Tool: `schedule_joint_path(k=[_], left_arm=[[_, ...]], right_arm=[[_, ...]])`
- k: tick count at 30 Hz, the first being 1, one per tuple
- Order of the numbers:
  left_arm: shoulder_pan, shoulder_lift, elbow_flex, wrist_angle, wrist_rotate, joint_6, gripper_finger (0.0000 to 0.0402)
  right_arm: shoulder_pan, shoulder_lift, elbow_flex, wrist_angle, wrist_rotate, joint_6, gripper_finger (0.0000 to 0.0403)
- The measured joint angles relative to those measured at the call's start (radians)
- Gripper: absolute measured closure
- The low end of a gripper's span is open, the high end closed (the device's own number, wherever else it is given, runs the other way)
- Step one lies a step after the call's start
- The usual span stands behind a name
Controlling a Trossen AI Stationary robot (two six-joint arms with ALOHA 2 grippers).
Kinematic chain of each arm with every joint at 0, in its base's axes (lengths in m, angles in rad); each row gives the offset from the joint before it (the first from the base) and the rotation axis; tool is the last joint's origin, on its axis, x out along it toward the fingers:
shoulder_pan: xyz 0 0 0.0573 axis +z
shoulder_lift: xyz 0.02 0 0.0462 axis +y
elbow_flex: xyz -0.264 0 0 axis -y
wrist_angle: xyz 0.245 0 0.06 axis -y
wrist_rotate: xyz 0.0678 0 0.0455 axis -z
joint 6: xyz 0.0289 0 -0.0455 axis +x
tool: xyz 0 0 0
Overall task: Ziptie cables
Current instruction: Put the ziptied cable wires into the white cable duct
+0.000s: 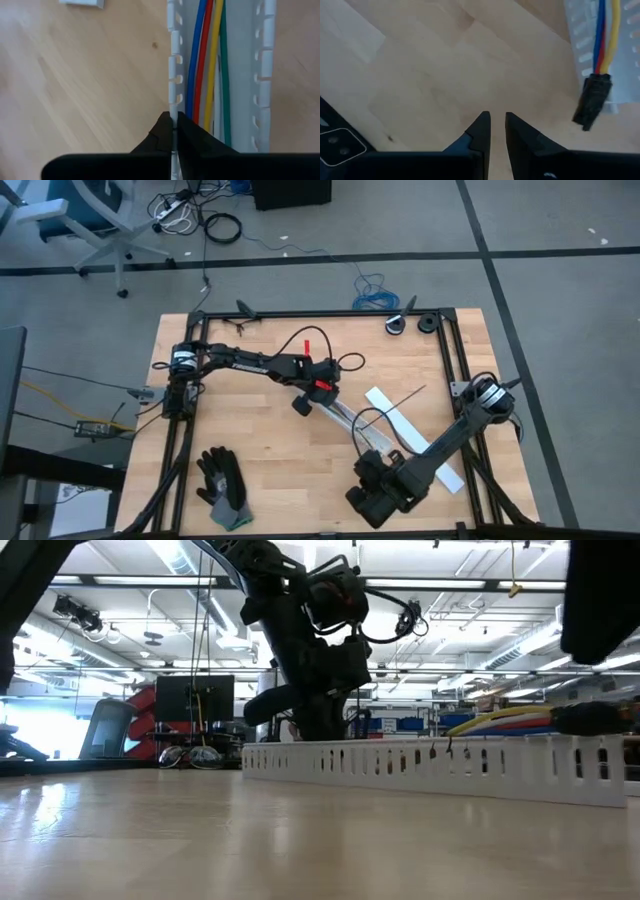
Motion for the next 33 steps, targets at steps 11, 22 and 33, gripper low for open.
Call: schedule_joint_path(k=[11,22,33], left_arm=[[0.007,0.001,-0.001,-0.028,-0.005,-0.001,0.0389],[0.009,0.002,-0.002,-0.036,0.019,-0.004,0.0389],[0.009,0.004,-0.003,-0.041,0.03,-0.006,0.0389]], right_arm=[[-0.063,0.0,-0.035,-0.129,-0.088,-0.054,0.0377],[-0.059,0.0,-0.035,-0.296,-0.121,0.023,0.0401],[-0.05,-0.001,-0.035,-0.436,-0.077,0.113,0.0403]])
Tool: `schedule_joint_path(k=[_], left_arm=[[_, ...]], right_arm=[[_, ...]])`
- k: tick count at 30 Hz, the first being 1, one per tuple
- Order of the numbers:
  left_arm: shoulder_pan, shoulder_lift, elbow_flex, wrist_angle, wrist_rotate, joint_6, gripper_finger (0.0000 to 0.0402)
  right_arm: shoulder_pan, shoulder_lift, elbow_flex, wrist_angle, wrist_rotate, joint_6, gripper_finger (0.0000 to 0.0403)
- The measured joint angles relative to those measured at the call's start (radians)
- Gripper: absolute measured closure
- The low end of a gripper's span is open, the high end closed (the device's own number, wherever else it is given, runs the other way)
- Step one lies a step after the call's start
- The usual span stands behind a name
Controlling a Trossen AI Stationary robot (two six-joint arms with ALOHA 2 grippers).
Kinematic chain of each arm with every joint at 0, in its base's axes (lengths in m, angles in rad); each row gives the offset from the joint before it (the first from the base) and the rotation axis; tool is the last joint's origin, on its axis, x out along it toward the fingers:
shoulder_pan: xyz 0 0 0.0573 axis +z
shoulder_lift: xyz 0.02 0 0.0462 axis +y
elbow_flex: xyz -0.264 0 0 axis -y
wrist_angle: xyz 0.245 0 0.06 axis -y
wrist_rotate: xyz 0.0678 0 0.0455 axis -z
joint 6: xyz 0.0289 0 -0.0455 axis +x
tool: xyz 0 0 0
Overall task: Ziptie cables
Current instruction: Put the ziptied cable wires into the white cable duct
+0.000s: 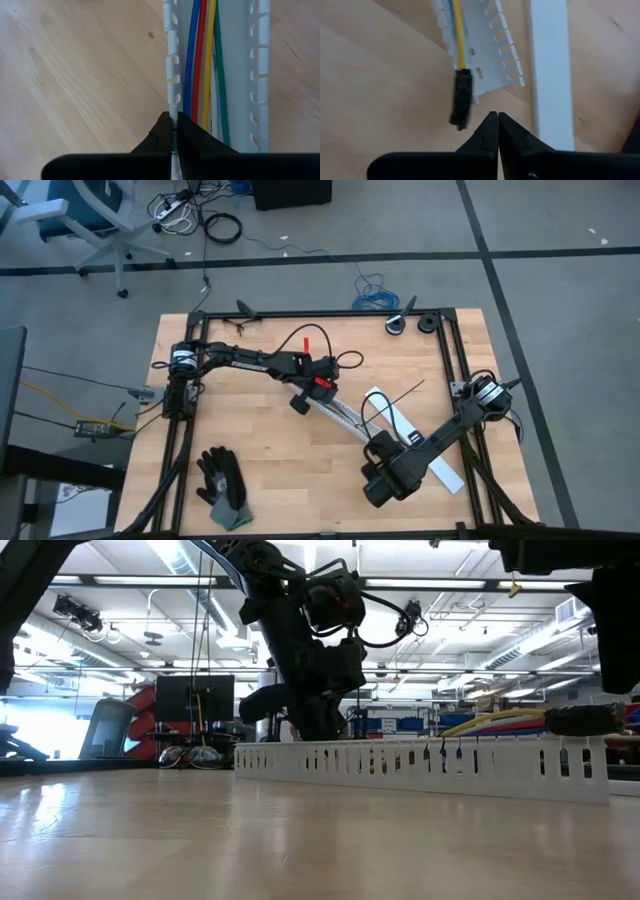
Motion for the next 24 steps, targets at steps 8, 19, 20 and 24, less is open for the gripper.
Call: schedule_joint_path(k=[8,19,20,24], left_arm=[[0.0,0.0,-0.001,0.0,0.002,0.0,0.0387],[0.0,0.0,-0.002,0.001,0.002,0.0,0.0384],[0.0,0.0,-0.002,0.0,0.002,-0.001,0.0384],[0.0,0.0,-0.002,-0.008,0.004,-0.003,0.0384]], right_arm=[[0.013,0.0,0.025,0.044,0.009,-0.009,0.0402],[-0.002,0.02,0.018,0.214,0.011,-0.108,0.0403],[-0.005,0.02,0.013,0.205,0.01,-0.096,0.0403],[-0.007,0.019,0.008,0.145,-0.014,-0.079,0.0403]])
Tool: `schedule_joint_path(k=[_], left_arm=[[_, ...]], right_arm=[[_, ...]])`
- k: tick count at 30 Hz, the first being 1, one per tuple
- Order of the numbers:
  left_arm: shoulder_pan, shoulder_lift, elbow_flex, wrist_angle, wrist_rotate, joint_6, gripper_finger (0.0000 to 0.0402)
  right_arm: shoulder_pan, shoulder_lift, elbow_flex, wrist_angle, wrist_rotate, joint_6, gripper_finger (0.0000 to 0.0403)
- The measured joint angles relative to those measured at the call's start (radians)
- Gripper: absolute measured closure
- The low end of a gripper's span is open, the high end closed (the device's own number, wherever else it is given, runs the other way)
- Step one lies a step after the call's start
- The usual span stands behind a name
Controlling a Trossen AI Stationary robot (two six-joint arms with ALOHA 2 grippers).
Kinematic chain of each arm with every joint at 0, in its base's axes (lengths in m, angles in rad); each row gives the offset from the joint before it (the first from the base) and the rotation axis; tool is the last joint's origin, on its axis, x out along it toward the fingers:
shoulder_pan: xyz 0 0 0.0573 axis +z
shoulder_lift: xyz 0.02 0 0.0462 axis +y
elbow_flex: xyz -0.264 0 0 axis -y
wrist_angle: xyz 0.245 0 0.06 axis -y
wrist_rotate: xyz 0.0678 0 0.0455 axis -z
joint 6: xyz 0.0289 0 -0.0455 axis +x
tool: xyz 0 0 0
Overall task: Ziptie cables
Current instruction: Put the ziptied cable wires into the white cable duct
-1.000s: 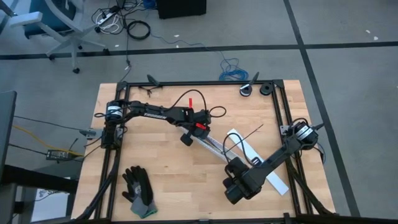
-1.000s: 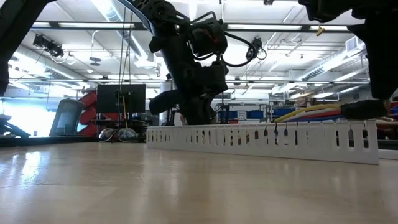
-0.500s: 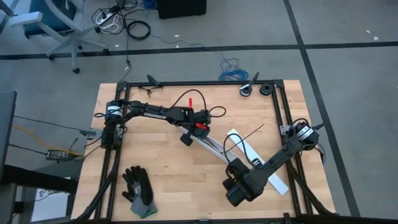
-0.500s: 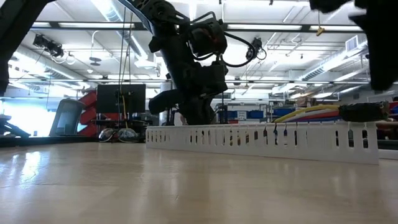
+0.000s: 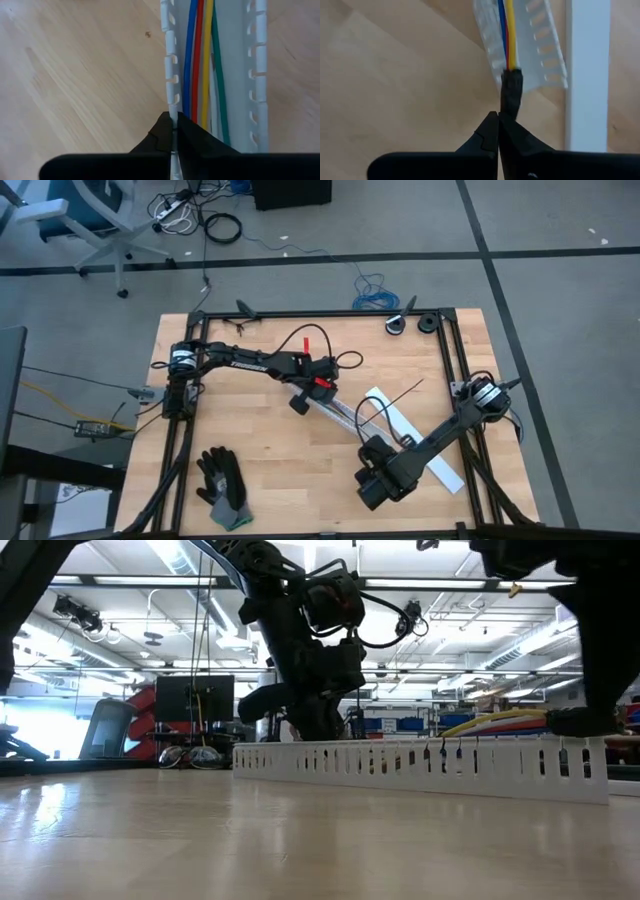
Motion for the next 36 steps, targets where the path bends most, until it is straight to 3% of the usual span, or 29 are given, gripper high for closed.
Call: schedule_joint_path(k=[19,23,30,36], left_arm=[[0.0,0.0,0.0,-0.008,0.014,-0.004,0.0383],[0.0,0.0,0.0,-0.008,0.014,-0.004,0.0383],[0.0,0.0,0.0,-0.008,0.014,0.0,0.0383],[0.0,0.0,0.0,-0.01,0.018,-0.005,0.0383]], right_arm=[[0.019,0.0,0.0,-0.244,0.02,0.141,0.0403],[0.03,-0.001,0.003,-0.186,0.028,0.128,0.0403],[0.025,-0.002,0.006,0.061,0.04,-0.003,0.0403],[0.003,-0.002,-0.022,0.007,0.016,-0.008,0.0403]])
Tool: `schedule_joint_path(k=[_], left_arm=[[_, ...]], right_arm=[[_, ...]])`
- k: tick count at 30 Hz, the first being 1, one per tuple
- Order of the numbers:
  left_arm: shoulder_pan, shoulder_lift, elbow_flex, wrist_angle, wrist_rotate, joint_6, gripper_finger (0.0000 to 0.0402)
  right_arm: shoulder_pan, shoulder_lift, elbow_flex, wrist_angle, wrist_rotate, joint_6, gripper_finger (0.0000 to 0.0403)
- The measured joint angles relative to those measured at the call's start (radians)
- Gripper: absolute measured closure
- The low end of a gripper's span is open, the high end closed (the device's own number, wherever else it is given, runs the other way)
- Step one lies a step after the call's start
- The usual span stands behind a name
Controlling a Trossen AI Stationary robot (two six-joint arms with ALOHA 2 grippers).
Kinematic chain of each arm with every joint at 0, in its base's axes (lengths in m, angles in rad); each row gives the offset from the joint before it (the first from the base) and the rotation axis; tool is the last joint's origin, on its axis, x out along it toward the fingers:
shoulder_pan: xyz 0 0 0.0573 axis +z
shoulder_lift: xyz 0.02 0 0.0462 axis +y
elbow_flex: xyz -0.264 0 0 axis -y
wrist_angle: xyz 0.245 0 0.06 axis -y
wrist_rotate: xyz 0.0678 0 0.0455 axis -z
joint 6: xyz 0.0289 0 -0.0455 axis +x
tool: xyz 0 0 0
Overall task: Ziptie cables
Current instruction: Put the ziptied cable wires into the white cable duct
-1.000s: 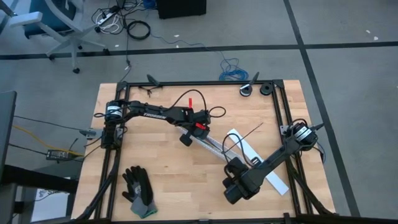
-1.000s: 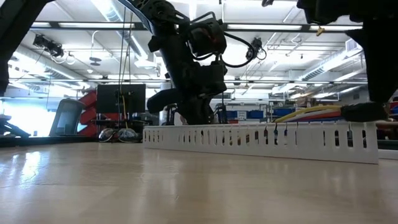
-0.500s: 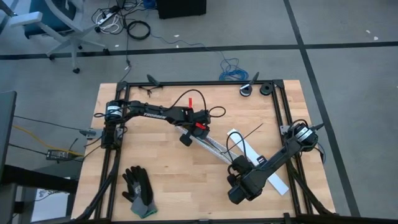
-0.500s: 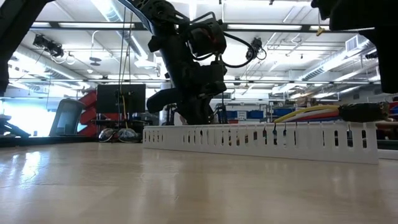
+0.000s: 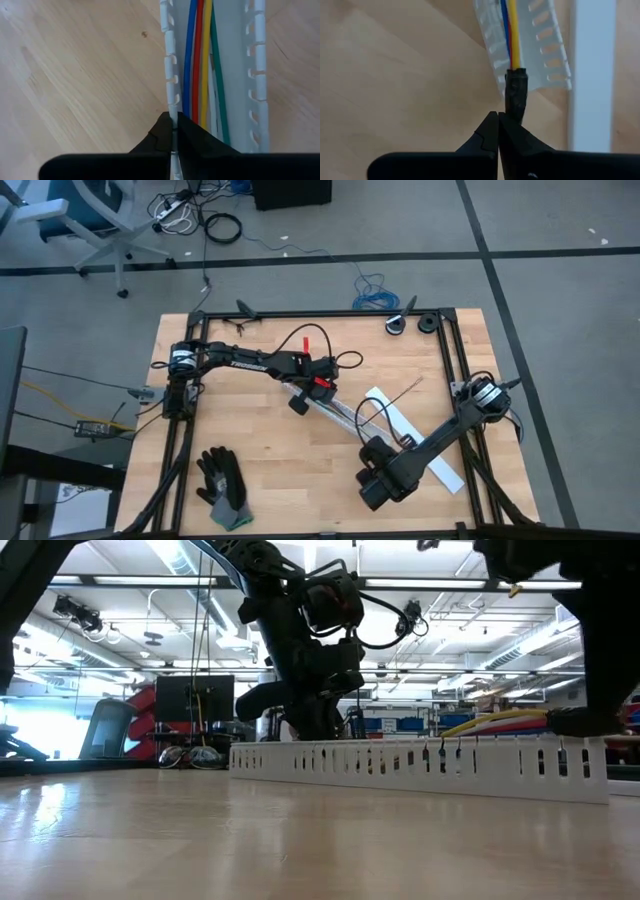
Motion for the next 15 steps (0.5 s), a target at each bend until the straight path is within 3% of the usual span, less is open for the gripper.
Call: schedule_joint_path(k=[8,15], left_arm=[[0.0,0.0,0.0,-0.006,0.003,-0.003,0.0383],[0.0,0.0,0.0,-0.006,0.003,-0.003,0.0383]], right_arm=[[-0.012,0.0,-0.001,-0.172,-0.014,0.038,0.0403],[-0.011,0.0,-0.001,-0.188,-0.016,0.059,0.0403]])
